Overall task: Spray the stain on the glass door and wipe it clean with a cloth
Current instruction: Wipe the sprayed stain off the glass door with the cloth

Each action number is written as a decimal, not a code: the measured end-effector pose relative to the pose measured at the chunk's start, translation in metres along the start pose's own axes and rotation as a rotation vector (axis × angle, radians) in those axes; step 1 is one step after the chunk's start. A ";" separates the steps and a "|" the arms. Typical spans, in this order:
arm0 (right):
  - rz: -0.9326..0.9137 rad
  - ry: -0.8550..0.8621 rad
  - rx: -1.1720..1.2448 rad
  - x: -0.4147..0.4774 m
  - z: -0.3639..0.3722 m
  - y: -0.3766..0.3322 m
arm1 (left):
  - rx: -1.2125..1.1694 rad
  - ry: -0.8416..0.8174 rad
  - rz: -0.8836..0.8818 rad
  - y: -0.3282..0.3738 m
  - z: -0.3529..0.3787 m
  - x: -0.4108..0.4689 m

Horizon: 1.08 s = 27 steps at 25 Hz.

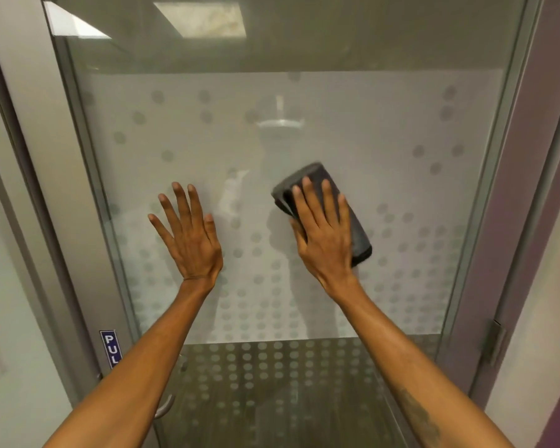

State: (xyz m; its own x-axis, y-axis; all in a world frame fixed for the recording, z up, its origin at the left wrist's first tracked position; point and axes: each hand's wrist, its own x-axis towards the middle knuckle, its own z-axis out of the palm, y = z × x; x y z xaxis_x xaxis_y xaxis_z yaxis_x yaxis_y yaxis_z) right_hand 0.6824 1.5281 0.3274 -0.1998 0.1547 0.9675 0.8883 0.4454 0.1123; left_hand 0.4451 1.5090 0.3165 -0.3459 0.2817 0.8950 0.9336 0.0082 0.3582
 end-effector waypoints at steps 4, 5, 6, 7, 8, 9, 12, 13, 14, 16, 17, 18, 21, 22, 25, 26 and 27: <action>0.160 0.011 -0.081 -0.035 -0.010 0.065 | 0.028 -0.027 0.031 -0.002 -0.002 0.003; 0.222 0.025 -0.052 -0.026 -0.016 0.081 | 0.021 -0.031 0.031 -0.003 -0.001 0.003; 0.276 0.039 -0.002 -0.011 -0.022 0.093 | 0.013 -0.031 0.030 -0.003 0.000 0.002; 0.313 0.059 0.051 0.007 -0.026 0.101 | 0.006 -0.029 0.030 -0.004 0.000 0.001; 0.338 0.094 0.097 0.027 -0.029 0.103 | 0.002 -0.025 0.030 -0.004 0.001 0.001; 0.354 0.137 0.133 0.048 -0.030 0.100 | -0.001 -0.023 0.030 -0.005 0.001 0.001; 0.354 0.237 0.176 0.105 -0.025 0.074 | 0.000 -0.011 0.041 -0.006 0.002 0.002; 0.334 0.252 0.170 0.120 -0.022 0.062 | 0.002 -0.007 0.043 -0.006 0.003 0.002; 0.305 0.257 0.158 0.132 -0.018 0.049 | 0.003 -0.002 0.048 -0.007 0.003 0.002; 0.244 0.260 0.130 0.151 -0.012 0.023 | -0.004 0.006 0.053 -0.007 0.004 0.002; 0.218 0.258 0.121 0.157 -0.009 0.010 | -0.006 0.007 0.053 -0.008 0.004 0.002; 0.193 0.252 0.115 0.163 -0.007 -0.003 | -0.008 0.006 0.054 -0.008 0.004 0.003; 0.083 0.218 0.101 0.171 0.004 -0.044 | -0.010 0.003 0.060 -0.009 0.005 0.003; 0.033 0.200 0.083 0.170 0.009 -0.057 | -0.012 -0.002 0.060 -0.010 0.005 0.003; -0.115 0.105 0.037 0.160 0.017 -0.080 | -0.006 -0.020 0.068 -0.010 0.004 0.003; -0.157 0.069 0.030 0.154 0.018 -0.083 | -0.005 -0.029 0.068 -0.009 0.003 0.003; -0.198 0.033 0.022 0.148 0.018 -0.086 | -0.007 -0.038 0.065 -0.009 0.002 0.003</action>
State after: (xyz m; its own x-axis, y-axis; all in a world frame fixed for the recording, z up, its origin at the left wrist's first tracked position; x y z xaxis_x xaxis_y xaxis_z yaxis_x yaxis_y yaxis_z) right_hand 0.5695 1.5284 0.4567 -0.3554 0.0337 0.9341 0.8239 0.4832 0.2961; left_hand 0.4355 1.5121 0.3156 -0.2809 0.3172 0.9058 0.9532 -0.0182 0.3019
